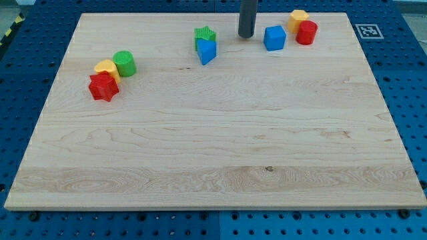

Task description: Move the blue cube towards the bottom of the board

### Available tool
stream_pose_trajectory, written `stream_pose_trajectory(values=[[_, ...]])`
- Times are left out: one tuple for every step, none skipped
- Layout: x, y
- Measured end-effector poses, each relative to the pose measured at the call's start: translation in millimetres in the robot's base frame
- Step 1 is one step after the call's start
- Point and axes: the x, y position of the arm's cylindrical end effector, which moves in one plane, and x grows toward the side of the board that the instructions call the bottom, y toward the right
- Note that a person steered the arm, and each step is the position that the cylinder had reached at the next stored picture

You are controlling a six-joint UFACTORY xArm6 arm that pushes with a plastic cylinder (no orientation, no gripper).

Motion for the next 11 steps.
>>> stream_pose_trajectory(values=[[-10, 23], [1, 41], [19, 48], [35, 55], [50, 61], [55, 48], [77, 36], [101, 36], [119, 36], [134, 36], [134, 38]])
